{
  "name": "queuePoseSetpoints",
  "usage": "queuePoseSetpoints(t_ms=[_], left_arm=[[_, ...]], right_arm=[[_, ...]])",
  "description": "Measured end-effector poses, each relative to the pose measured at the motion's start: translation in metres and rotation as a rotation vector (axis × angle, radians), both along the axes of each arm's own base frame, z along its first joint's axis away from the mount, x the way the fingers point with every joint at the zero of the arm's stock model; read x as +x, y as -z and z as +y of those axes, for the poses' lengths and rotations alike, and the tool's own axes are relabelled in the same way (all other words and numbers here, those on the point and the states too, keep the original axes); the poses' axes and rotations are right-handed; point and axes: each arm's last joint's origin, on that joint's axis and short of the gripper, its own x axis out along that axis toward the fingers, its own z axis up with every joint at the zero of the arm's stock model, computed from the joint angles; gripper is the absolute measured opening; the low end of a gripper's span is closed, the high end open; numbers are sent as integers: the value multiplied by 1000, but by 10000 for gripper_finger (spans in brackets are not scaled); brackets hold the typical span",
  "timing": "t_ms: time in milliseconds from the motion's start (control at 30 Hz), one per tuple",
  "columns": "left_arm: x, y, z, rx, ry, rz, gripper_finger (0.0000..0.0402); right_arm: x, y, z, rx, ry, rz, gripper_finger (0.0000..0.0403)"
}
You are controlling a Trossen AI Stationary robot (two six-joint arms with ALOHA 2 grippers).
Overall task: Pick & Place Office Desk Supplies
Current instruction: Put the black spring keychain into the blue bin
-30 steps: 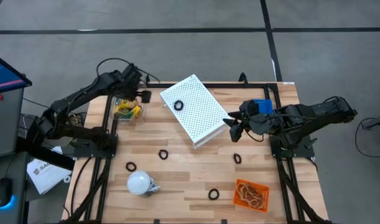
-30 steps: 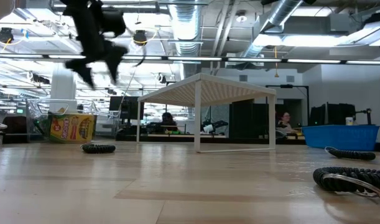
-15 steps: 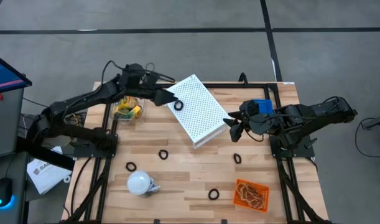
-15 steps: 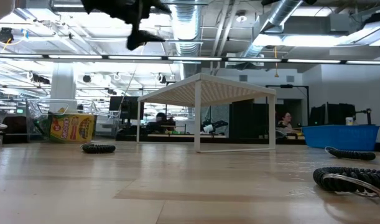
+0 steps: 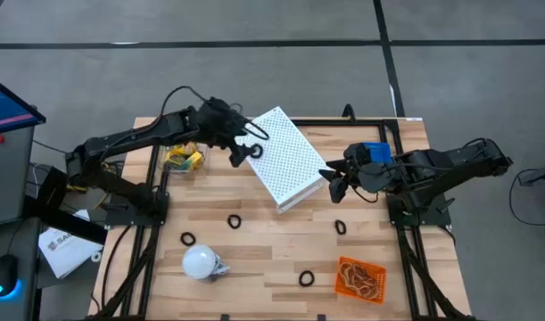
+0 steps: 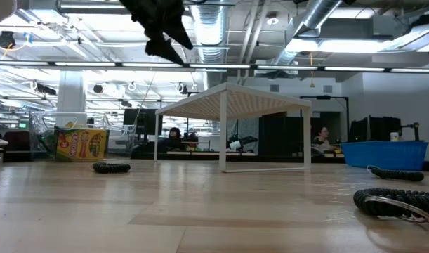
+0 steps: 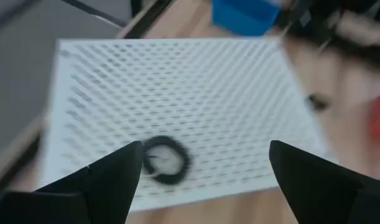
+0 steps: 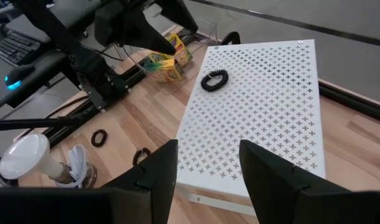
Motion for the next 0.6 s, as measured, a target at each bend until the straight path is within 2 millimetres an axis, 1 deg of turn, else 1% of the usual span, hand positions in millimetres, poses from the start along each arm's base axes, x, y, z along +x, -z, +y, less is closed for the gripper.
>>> queuePoseSetpoints(t_ms=[100, 167, 267, 333, 433, 500, 600], left_arm=[[14, -7, -7, 109, 36, 75, 341], [25, -6, -8, 139, 30, 94, 341], [38, 8, -1, 131, 23, 157, 338], [42, 22, 7, 108, 5, 230, 330], [45, 38, 19, 95, -31, 310, 314], [46, 43, 25, 114, -30, 339, 302], [46, 46, 30, 144, -12, 363, 286]], right_arm=[[0, 0, 0, 0, -1, 0, 169], [0, 0, 0, 5, -1, -1, 169], [0, 0, 0, 14, 4, -7, 169], [0, 0, 0, 22, 9, -13, 169], [0, 0, 0, 44, 16, -23, 169], [0, 0, 0, 58, 17, -26, 169], [0, 0, 1, 65, 18, -29, 169]])
